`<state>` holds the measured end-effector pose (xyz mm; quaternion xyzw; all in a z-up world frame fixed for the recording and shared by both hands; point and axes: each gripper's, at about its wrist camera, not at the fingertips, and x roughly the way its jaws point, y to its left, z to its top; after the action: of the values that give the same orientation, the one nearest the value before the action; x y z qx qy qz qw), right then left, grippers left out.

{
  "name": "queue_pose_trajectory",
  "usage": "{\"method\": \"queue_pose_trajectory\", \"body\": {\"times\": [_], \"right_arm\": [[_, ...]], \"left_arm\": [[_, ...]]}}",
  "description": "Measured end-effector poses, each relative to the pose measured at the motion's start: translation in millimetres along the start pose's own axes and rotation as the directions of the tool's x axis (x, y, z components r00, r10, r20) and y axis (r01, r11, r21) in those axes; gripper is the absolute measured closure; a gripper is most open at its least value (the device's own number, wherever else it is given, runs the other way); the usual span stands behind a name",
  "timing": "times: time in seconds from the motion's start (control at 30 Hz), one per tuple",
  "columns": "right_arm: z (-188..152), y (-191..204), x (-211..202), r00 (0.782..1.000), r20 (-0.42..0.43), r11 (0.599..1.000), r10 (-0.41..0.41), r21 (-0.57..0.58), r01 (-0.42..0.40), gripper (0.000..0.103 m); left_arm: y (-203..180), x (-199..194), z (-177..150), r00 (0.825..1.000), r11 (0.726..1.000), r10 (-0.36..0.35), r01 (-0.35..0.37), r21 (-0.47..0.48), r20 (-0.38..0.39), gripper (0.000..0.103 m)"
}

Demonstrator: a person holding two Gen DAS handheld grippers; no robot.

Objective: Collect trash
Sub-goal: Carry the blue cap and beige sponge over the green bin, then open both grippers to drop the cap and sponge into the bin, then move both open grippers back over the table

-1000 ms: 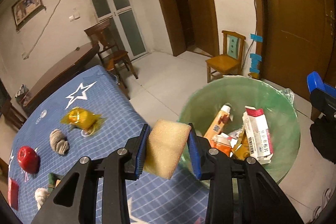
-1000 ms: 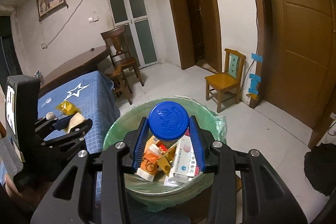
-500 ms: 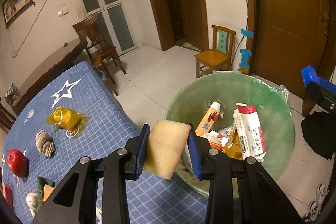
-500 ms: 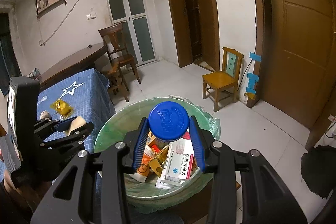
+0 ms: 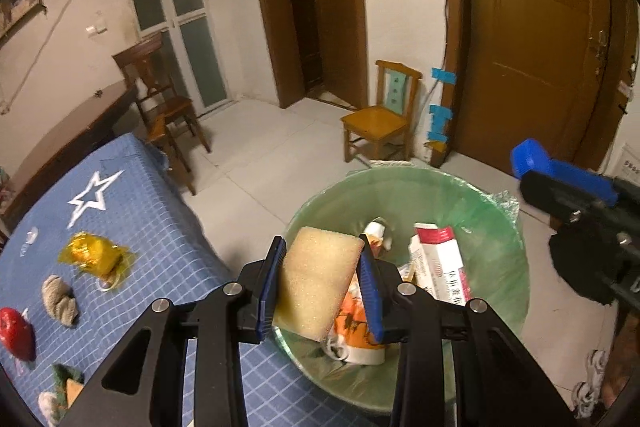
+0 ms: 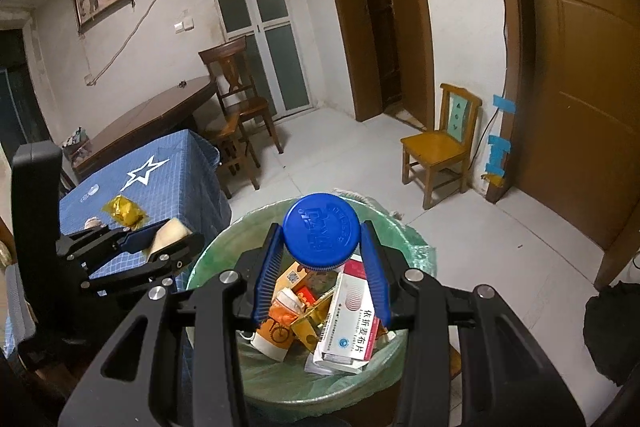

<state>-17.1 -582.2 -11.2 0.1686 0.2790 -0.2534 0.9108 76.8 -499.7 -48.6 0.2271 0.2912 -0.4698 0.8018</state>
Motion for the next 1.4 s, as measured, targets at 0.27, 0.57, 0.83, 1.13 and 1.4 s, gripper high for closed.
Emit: {"method": "queue_pose_trajectory", "body": {"times": [0.27, 0.57, 0.83, 1.13, 1.4], "right_arm": [[0.4, -9.6, 7.8, 1.000, -0.013, 0.999, 0.002, 0.046, -0.002, 0.040], [-0.3, -8.2, 0.4, 1.000, 0.005, 0.999, 0.008, 0.045, -0.008, 0.040], [1.9, 4.6, -10.8, 0.999, 0.047, 1.000, 0.017, 0.020, -0.017, 0.040], [1.4, 35.1, -17.2, 0.995, 0.068, 0.998, 0.068, -0.018, -0.067, 0.040], [-6.6, 82.6, -10.0, 0.989, 0.032, 0.987, 0.144, -0.075, -0.141, 0.040]], "left_arm": [[1.0, 10.5, -1.6, 0.999, 0.999, -0.032, 0.033, 0.024, -0.032, 0.042], [10.2, 8.8, -10.2, 1.000, 1.000, -0.015, 0.015, 0.013, -0.026, 0.042], [18.6, -1.0, -19.3, 1.000, 1.000, -0.009, 0.009, -0.008, -0.022, 0.042], [58.1, -34.6, -41.3, 1.000, 0.997, 0.012, -0.012, -0.079, -0.003, 0.042], [104.6, -87.7, -71.4, 0.998, 0.988, 0.048, -0.042, -0.151, 0.041, 0.039]]}}
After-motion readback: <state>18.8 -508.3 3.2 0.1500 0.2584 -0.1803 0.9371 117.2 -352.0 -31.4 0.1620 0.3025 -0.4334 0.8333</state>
